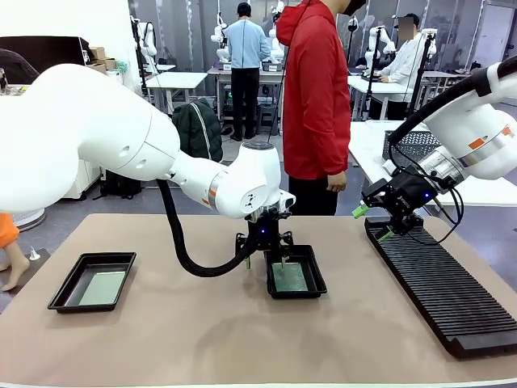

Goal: Inspect and transfer BCBs to ESD trays.
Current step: Pick up the ESD tray and place it on the left side of the table.

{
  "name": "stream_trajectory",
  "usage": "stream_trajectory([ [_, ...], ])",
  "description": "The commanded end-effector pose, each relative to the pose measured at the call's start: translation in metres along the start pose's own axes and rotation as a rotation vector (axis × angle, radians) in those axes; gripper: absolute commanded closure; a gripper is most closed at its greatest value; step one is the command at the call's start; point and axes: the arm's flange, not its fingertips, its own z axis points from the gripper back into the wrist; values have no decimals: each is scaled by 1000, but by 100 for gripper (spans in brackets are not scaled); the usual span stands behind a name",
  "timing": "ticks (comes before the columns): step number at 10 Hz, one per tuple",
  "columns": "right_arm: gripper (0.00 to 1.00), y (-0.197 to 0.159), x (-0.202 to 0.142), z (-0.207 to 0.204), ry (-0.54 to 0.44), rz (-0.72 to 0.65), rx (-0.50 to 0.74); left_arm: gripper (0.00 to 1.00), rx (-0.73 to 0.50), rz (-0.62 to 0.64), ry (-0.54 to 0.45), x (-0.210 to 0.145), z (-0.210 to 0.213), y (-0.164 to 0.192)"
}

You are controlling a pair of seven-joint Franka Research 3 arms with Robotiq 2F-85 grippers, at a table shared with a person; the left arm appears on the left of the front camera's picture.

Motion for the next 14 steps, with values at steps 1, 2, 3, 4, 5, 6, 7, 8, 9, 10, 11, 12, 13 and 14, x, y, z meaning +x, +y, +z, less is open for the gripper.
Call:
stream_trajectory([
  [1, 0, 2, -2, 1, -3, -15, -16, 0, 1, 18, -3, 0, 4, 0],
  [2, 0, 2, -2, 1, -3, -15, -16, 0, 1, 18, -3, 0, 4, 0],
  [3, 0, 2, -2, 1, -3, -15, -16, 0, 1, 18, -3, 0, 4, 0],
  [4, 0, 2, -2, 1, -3, -15, -16, 0, 1, 18, -3, 0, 4, 0],
  [5, 0, 2, -2, 1, -3, -15, -16, 0, -4, 6, -4, 2, 3, -1],
  [6, 0, 2, -2, 1, -3, -15, -16, 5, 5, 27, -3, 1, 2, -1],
  [7, 0, 2, -2, 1, -3, -15, -16, 6, 10, 34, 5, 0, 1, 0],
  [8, 0, 2, -2, 1, -3, -15, -16, 13, 13, 43, 13, 0, 1, 1],
  [9, 0, 2, -2, 1, -3, -15, -16, 16, 15, 43, 21, 1, 1, 1],
  [10, 0, 2, -2, 1, -3, -15, -16, 24, 9, 50, 21, 2, 2, 1],
  [11, 0, 2, -2, 1, -3, -15, -16, 28, 4, 51, 22, 3, 2, 2],
  [12, 0, 2, -2, 1, -3, -15, -16, 36, 0, 53, 10, 2, 4, 2],
  [13, 0, 2, -2, 1, -3, -15, -16, 40, -6, 54, 4, 2, 4, 2],
  [14, 0, 2, -2, 1, -3, -15, -16, 48, -11, 53, 0, 1, 4, 2],
])
